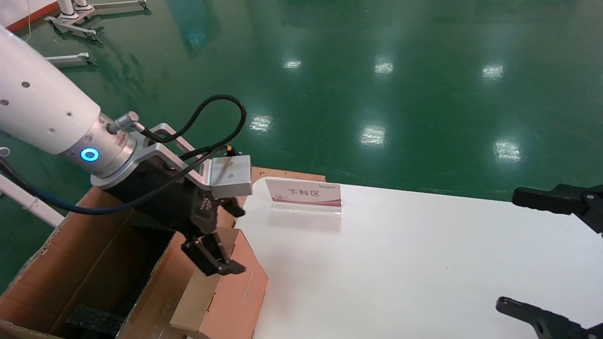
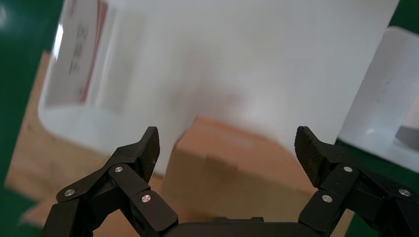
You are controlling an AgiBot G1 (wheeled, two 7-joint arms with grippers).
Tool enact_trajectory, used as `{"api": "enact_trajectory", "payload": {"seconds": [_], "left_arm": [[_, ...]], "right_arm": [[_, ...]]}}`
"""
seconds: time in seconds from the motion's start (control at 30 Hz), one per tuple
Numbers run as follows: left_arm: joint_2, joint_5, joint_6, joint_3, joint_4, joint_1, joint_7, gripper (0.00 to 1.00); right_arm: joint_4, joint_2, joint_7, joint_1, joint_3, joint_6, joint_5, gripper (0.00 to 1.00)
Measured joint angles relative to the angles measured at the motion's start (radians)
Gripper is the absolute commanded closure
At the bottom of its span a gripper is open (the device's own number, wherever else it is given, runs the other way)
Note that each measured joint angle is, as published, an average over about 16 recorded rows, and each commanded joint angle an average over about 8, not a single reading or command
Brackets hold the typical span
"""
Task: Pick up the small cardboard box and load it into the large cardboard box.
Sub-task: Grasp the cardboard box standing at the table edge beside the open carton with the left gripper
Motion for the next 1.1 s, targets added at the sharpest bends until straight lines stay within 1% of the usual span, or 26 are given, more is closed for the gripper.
{"api": "enact_trajectory", "payload": {"seconds": [0.13,0.3,0.43,0.53,0.63,0.77,1.1], "left_arm": [[0.036,-0.013,-0.001,0.15,0.0,-0.093,-0.076,0.0],[0.086,-0.055,-0.005,0.326,0.001,-0.185,-0.175,0.0],[0.126,-0.099,-0.012,0.443,0.002,-0.24,-0.242,0.0],[0.152,-0.132,-0.019,0.512,0.003,-0.265,-0.282,0.0],[0.172,-0.159,-0.029,0.564,0.003,-0.282,-0.311,0.0],[0.193,-0.183,-0.045,0.609,0.004,-0.292,-0.337,0.0],[0.221,-0.203,-0.087,0.655,0.004,-0.283,-0.368,0.0]], "right_arm": [[0.0,0.0,0.0,0.0,0.0,0.0,0.0,0.0],[0.0,0.0,0.0,0.0,-0.001,0.0,0.0,0.0],[0.0,0.0,0.0,0.0,-0.001,0.0,0.001,0.0],[0.0,0.0,-0.001,0.0,-0.001,0.001,0.001,0.0],[0.0,0.001,-0.001,0.0,-0.001,0.001,0.001,0.0],[0.0,0.001,-0.001,0.0,-0.002,0.001,0.001,0.0],[0.0,0.001,-0.001,0.0,-0.002,0.001,0.002,0.0]]}}
